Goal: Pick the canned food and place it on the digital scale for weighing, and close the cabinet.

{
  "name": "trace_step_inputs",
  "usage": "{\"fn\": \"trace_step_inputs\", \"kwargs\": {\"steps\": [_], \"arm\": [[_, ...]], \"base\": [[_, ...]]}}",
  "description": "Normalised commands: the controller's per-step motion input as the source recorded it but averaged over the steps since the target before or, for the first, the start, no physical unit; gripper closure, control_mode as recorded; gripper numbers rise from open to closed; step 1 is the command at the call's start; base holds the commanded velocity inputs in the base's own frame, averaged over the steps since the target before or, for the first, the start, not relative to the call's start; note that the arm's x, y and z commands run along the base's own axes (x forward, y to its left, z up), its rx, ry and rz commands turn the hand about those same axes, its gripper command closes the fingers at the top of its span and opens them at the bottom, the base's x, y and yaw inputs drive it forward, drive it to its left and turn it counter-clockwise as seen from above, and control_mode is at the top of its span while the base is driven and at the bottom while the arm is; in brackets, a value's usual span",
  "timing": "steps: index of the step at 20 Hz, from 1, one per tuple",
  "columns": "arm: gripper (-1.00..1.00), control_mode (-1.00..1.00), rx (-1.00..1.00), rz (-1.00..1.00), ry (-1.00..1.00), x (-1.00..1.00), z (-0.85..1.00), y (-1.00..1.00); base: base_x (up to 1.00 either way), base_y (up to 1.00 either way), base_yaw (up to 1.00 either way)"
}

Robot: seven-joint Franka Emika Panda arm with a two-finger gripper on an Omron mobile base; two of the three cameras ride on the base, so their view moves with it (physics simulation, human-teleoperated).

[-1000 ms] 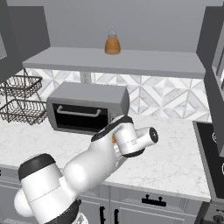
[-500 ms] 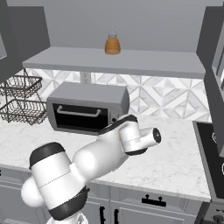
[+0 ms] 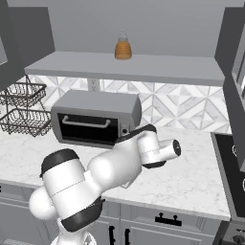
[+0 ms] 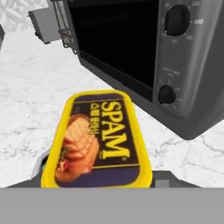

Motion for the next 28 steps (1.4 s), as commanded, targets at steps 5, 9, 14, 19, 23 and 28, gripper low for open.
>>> {"fn": "trace_step_inputs", "kwargs": {"steps": [5,9,14,19,23,28], "arm": [[-1.0,-1.0,0.0,0.0,-0.09,-0.2,0.0,0.0],[-1.0,-1.0,0.0,0.0,-0.16,-0.39,0.03,0.0],[-1.0,-1.0,0.01,0.0,-0.18,-0.29,0.18,-0.05],[-1.0,-1.0,0.0,-0.03,-0.34,-0.36,0.48,0.0],[-1.0,-1.0,0.02,-0.05,-0.41,-0.35,0.66,0.0],[-1.0,-1.0,0.04,-0.09,-0.5,-0.22,0.65,0.04]], "base": [[0.0,0.0,0.0],[0.0,0.0,0.0],[0.0,0.0,0.0],[0.0,0.0,0.0],[0.0,0.0,0.0],[0.0,0.0,0.0]]}}
